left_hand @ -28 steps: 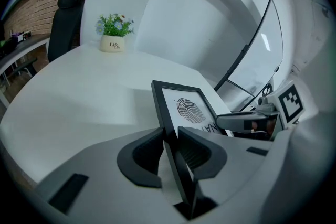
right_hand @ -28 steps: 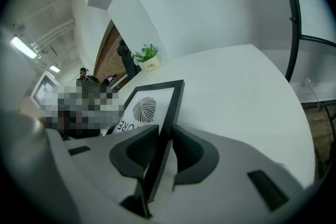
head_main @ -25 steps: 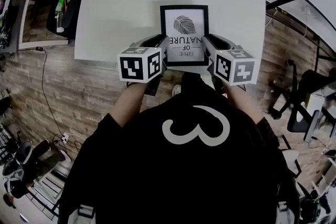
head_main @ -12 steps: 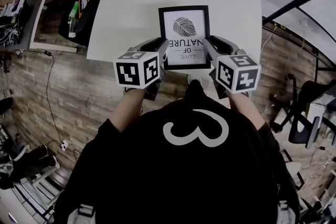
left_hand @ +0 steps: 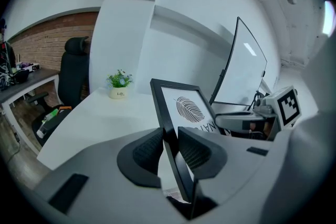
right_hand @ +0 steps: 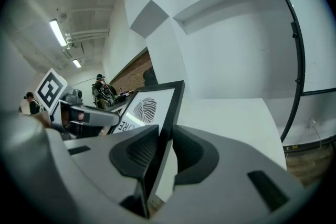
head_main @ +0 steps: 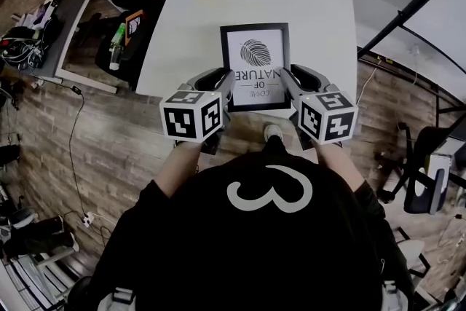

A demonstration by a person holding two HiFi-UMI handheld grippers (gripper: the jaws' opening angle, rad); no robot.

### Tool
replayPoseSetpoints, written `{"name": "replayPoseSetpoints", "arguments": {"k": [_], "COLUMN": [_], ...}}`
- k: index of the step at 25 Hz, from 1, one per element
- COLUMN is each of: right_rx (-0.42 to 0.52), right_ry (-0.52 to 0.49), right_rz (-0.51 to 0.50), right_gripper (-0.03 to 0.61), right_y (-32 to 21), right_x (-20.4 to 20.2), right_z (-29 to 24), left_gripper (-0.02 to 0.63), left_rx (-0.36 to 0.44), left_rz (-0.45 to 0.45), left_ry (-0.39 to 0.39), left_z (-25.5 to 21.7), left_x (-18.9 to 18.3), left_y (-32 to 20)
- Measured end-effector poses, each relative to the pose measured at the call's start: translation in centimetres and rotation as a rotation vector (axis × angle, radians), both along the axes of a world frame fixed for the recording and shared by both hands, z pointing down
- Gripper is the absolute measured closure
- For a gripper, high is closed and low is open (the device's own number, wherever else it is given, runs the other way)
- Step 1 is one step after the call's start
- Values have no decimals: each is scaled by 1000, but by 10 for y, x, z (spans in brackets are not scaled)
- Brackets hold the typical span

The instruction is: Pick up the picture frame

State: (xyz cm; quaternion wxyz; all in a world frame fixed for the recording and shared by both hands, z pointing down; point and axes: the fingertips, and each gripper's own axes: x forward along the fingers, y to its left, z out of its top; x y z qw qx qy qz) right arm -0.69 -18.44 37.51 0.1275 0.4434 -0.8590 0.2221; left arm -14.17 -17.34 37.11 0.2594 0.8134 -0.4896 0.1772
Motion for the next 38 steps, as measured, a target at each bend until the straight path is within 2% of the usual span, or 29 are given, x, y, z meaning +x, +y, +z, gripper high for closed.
{"name": "replayPoseSetpoints", "arguments": {"k": [13,22,32,38], "right_rx": [162,218,275,296], "right_ry": [-23,-25,-36,-32], "right_rz": [18,28,27,19], "right_gripper": [482,482,482,483], "right_y": [43,64,58,52], "right_x": [-2,2,19,24], "right_z": [-56,-80,-109,-115], "left_gripper": [515,515,515,515], "left_rx": [151,228,277,272], "left_rz": [32,57,58,49], "left_ry": [25,49,53,51], "left_z": [-53,-81,-105,-108], "left_x": [-3,1,16,22], "left_y": [39,60,52,47]}}
